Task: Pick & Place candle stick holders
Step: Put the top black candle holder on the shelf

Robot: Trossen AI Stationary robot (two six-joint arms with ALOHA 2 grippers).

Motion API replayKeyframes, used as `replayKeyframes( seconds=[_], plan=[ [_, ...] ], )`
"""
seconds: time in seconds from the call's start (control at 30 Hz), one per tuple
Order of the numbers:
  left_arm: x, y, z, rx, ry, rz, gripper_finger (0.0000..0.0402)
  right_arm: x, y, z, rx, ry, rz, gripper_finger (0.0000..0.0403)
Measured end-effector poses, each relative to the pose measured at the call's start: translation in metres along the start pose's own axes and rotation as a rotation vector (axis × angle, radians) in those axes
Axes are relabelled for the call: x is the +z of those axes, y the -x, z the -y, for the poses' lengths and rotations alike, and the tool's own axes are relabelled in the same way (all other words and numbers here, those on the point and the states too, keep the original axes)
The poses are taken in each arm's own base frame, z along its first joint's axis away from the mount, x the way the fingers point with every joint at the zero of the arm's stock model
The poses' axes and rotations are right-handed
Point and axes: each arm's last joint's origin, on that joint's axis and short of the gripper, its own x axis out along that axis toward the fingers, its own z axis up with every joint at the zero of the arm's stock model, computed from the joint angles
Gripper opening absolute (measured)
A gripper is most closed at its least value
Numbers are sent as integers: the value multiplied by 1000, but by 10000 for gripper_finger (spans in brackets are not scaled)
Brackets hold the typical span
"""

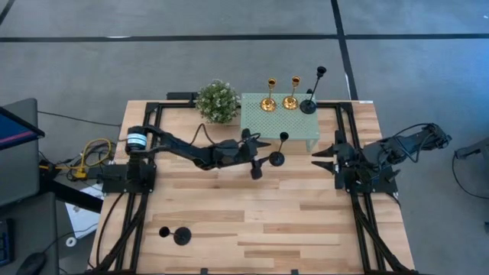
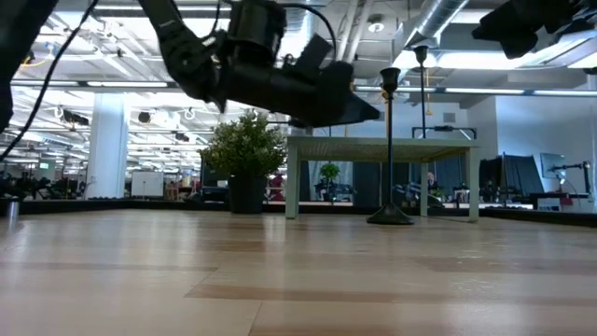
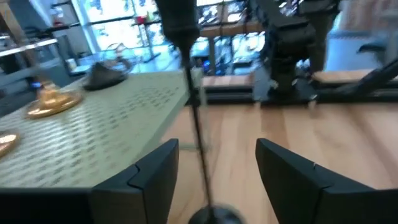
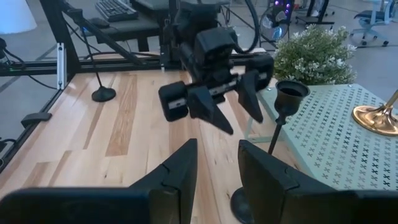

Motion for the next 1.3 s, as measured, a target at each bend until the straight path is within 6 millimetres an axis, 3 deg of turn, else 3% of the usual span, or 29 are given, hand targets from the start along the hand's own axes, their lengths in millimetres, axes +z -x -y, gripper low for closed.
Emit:
replayKeyframes(
  seconds=[0.27, 1.3],
  plan=[
    [0, -22, -8, -15, 104, 28, 208, 0, 0, 0, 0, 0, 0, 107],
    [-1, -43, -9, -35, 143, 59, 204, 1, 0, 0, 1, 22, 7, 107]
  ],
)
